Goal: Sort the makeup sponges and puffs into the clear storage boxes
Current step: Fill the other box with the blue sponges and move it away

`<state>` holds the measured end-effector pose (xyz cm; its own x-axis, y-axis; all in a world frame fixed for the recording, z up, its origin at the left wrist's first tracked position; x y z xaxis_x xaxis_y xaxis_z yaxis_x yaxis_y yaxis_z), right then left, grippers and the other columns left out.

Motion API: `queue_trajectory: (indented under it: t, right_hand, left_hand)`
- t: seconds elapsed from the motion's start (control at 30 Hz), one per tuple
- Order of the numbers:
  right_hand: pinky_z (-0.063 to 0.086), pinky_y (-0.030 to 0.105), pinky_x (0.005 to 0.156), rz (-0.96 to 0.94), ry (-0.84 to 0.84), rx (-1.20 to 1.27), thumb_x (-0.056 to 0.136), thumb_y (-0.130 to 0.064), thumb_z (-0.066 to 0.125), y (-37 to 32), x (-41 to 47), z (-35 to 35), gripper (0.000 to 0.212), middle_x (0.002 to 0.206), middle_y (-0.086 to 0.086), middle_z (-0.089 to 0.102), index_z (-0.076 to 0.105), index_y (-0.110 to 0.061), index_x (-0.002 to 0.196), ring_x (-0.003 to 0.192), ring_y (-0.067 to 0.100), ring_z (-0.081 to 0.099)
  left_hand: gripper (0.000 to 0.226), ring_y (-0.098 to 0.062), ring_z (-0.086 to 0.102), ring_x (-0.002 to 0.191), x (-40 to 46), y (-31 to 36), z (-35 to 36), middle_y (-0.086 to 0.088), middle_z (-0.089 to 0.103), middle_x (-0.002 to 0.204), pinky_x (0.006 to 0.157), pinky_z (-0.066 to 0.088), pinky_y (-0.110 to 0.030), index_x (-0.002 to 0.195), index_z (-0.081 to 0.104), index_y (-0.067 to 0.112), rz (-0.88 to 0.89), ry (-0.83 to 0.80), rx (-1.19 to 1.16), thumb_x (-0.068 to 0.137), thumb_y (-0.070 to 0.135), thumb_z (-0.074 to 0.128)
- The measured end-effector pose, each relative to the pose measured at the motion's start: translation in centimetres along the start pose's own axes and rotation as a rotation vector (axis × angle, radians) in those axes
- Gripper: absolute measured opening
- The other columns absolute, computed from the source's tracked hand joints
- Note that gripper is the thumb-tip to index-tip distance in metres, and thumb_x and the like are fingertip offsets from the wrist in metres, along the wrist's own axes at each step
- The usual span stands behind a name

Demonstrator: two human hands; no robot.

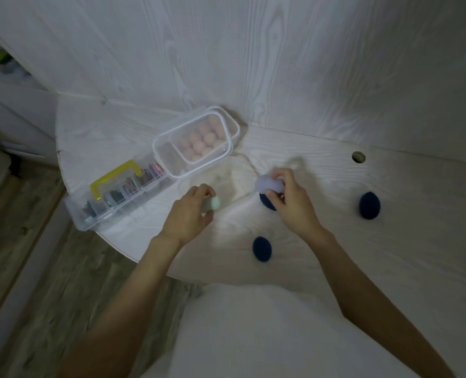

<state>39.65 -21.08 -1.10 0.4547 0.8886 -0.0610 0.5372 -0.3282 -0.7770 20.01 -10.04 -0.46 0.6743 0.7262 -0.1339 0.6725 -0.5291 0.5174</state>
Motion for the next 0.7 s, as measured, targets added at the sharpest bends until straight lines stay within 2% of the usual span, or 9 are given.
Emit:
queue_trajectory:
  t: [0.1,0.17,0.23,0.3,0.43,0.5,0.57,0.63,0.7]
  right_hand:
    - [0.045,0.025,0.072,-0.064,-0.069,0.003,0.090,-0.015,0.058,-1.0,1.1,1.9,0.029,0.110,0.002,0.058,0.050,-0.018,0.118,0.090,0.015,0.055]
    - [0.050,0.032,0.077,-0.090,-0.074,-0.001,0.087,-0.012,0.060,-1.2,1.6,2.6,0.030,0.110,0.003,0.057,0.055,-0.019,0.116,0.091,0.016,0.055]
    - [0.050,0.032,0.079,-0.084,-0.065,0.001,0.086,-0.010,0.060,-1.5,2.0,2.7,0.032,0.111,0.005,0.055,0.057,-0.018,0.117,0.091,0.015,0.054]
    - [0.050,0.031,0.080,-0.069,-0.064,0.012,0.087,-0.009,0.059,-1.9,2.3,2.8,0.032,0.114,0.005,0.053,0.057,-0.018,0.118,0.094,0.017,0.055]
    - [0.050,0.035,0.084,-0.084,-0.125,-0.008,0.091,-0.008,0.050,-3.0,2.5,3.9,0.033,0.122,0.005,0.049,0.055,-0.018,0.122,0.100,0.020,0.054]
    - [0.049,0.036,0.085,-0.086,-0.169,-0.056,0.093,-0.008,0.047,-3.4,2.7,4.5,0.034,0.124,0.005,0.048,0.053,-0.018,0.125,0.102,0.021,0.053]
    - [0.049,0.036,0.086,-0.076,-0.228,-0.116,0.094,-0.010,0.046,-3.7,2.9,5.2,0.036,0.127,0.004,0.047,0.050,-0.020,0.128,0.103,0.021,0.054]
    - [0.050,0.039,0.084,-0.081,-0.275,-0.195,0.093,-0.016,0.049,-4.2,3.2,5.8,0.039,0.126,0.005,0.050,0.045,-0.022,0.131,0.100,0.023,0.056]
    - [0.049,0.039,0.083,-0.092,-0.303,-0.286,0.091,-0.023,0.053,-4.6,3.5,6.5,0.042,0.121,0.006,0.057,0.043,-0.020,0.132,0.098,0.026,0.059]
  left_hand:
    - [0.036,-0.031,0.060,0.093,1.9,-1.3,1.1,-0.008,0.049,0.126,0.081,0.045,-0.033,0.118,0.061,0.018,0.050,-0.143,0.150,0.083,0.009,0.061]
    - [0.038,-0.030,0.054,0.103,3.0,-1.9,2.2,-0.008,0.043,0.133,0.089,0.043,-0.033,0.122,0.061,0.019,0.066,-0.270,0.268,0.085,0.008,0.056]
    - [0.036,-0.029,0.049,0.109,3.6,-2.3,2.8,-0.008,0.042,0.133,0.095,0.041,-0.034,0.123,0.060,0.019,0.067,-0.361,0.348,0.090,0.013,0.050]
    - [0.032,-0.028,0.047,0.108,3.7,-2.6,2.9,-0.008,0.046,0.128,0.094,0.043,-0.037,0.119,0.063,0.018,0.084,-0.412,0.409,0.095,0.022,0.042]
    - [0.044,-0.026,0.048,0.112,2.6,-2.9,3.2,-0.006,0.051,0.125,0.091,0.044,-0.039,0.108,0.067,0.016,0.153,-0.487,0.432,0.096,0.035,0.029]
    - [0.045,-0.024,0.048,0.119,1.9,-3.2,3.0,-0.003,0.051,0.131,0.096,0.041,-0.037,0.111,0.066,0.022,0.148,-0.479,0.385,0.094,0.046,0.031]
    - [0.044,-0.020,0.048,0.123,1.3,-3.4,2.8,0.000,0.047,0.139,0.106,0.031,-0.036,0.125,0.057,0.026,0.189,-0.431,0.417,0.092,0.051,0.043]
    - [0.048,-0.017,0.048,0.124,0.8,-3.4,2.8,0.002,0.049,0.138,0.113,0.020,-0.034,0.134,0.048,0.025,0.242,-0.356,0.430,0.091,0.047,0.049]
    - [0.052,-0.017,0.052,0.119,0.5,-3.3,2.9,0.000,0.055,0.133,0.114,0.021,-0.031,0.136,0.045,0.022,0.223,-0.262,0.328,0.089,0.040,0.056]
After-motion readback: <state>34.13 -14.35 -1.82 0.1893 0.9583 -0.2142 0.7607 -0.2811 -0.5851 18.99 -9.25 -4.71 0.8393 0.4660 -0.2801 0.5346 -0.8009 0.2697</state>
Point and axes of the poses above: each hand's wrist, its own x-axis towards the middle knuckle, its own z-axis out of the palm, y = z × x, the point moved 4 cm from there along x, towards the middle knuckle
